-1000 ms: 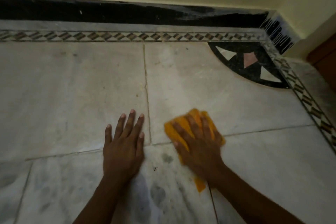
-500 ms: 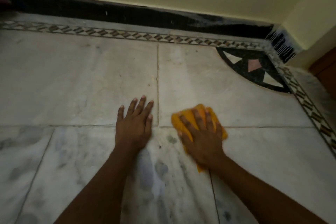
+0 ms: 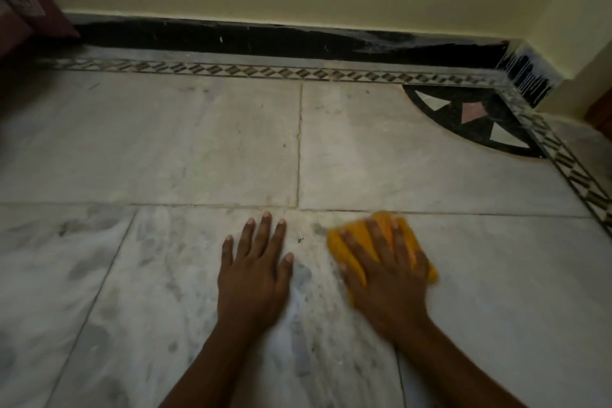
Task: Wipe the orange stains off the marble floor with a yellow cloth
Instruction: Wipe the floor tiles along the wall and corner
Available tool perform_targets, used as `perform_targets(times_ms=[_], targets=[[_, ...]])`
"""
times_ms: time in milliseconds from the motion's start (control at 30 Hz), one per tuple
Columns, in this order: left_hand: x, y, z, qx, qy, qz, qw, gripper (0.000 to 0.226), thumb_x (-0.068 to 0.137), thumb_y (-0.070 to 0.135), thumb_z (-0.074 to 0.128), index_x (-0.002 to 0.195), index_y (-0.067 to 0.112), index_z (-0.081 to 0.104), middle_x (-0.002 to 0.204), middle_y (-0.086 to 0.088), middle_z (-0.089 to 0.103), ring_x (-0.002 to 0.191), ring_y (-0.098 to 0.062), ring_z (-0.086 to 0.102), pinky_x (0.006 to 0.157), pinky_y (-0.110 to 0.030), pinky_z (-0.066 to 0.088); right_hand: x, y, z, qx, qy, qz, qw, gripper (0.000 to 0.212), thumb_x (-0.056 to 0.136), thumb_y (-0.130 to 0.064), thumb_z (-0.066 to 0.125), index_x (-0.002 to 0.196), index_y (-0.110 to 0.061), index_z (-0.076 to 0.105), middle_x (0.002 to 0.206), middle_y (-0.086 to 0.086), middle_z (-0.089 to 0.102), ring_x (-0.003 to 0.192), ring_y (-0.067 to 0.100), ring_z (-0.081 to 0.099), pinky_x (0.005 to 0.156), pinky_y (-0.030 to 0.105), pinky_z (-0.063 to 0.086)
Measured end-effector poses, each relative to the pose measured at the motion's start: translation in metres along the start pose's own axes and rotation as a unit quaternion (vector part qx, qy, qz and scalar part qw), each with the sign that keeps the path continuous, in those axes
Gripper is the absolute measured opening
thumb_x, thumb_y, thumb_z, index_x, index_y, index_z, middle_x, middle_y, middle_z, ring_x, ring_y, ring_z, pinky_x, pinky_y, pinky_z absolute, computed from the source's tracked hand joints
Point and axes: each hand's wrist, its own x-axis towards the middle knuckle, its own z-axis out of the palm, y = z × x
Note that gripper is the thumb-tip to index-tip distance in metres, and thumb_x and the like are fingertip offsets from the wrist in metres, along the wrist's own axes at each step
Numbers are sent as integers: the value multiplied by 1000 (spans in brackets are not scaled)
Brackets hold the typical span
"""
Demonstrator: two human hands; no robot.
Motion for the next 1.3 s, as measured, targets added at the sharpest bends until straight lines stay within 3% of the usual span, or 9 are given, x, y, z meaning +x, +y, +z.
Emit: perform_targets(times_ms=[133, 300, 400, 533, 633, 767, 1033, 1200, 1300], targets=[[3, -3, -6, -19, -14, -9, 1000, 60, 104, 58, 16, 162, 46, 8, 172, 17, -2, 159, -8, -6, 129, -44, 0, -16, 31, -7, -17, -14, 90, 996, 62, 90, -72, 33, 150, -59, 39, 167, -5, 35, 155, 32, 27, 113, 64, 31], [7, -1, -1, -14, -2, -11, 1000, 60, 104, 57, 19, 162, 46, 9, 171, 18, -1, 159, -7, -3, 129, -47, 3, 92, -9, 6, 29, -21, 176, 984, 65, 94, -73, 22, 156, -56, 28, 172, -4, 22, 159, 37, 7, 120, 70, 10], [11, -4, -4, -10, -2, -3, 1000, 62, 102, 57, 21, 162, 43, 18, 172, 14, 8, 160, -11, 6, 127, -50, 9, 54, -39, 10, -2, 46, 82, 996, 61, 94, -69, 34, 151, -51, 44, 167, 2, 36, 156, 39, 25, 116, 67, 22], [9, 0, -6, -19, -14, -4, 1000, 62, 103, 55, 20, 163, 40, 17, 173, 11, 7, 160, -14, 6, 126, -52, 8, -61, 7, -14, -21, 8, -89, 996, 60, 92, -74, 42, 150, -57, 40, 166, -3, 37, 154, 33, 33, 105, 55, 37], [7, -2, -6, -19, -10, -6, 1000, 62, 103, 55, 19, 163, 39, 16, 173, 12, 6, 161, -13, 4, 126, -53, 7, -39, 44, -18, -75, 12, 16, 997, 65, 88, -80, 36, 149, -58, 41, 167, -3, 37, 153, 34, 33, 107, 58, 33], [7, 0, -4, -11, -17, -6, 1000, 62, 103, 54, 18, 163, 38, 15, 173, 11, 6, 160, -14, 3, 126, -53, 6, 29, 17, 3, -16, 8, 128, 992, 71, 90, -81, 32, 156, -55, 29, 171, -1, 25, 159, 38, 7, 125, 63, 6], [5, 6, -16, -14, -28, -15, 999, 62, 103, 53, 20, 162, 37, 20, 173, 10, 13, 160, -15, 7, 126, -55, 8, -161, -8, -18, -2, 32, 67, 997, 68, 89, -68, 44, 154, -48, 41, 167, 6, 36, 156, 39, 26, 119, 63, 27], [6, 3, -8, -7, -24, -11, 1000, 59, 105, 51, 24, 162, 38, 18, 173, 11, 11, 160, -14, 6, 126, -54, 7, -75, 11, -6, -28, 39, 208, 977, 69, 89, -76, 31, 154, -53, 37, 168, 0, 35, 155, 37, 24, 117, 66, 22], [6, 2, -5, -11, -18, -2, 1000, 59, 104, 52, 24, 162, 39, 19, 173, 11, 11, 160, -14, 7, 125, -54, 7, -37, -2, 9, 1, 56, 210, 976, 68, 89, -76, 30, 153, -54, 37, 167, 0, 37, 156, 37, 23, 117, 67, 18]])
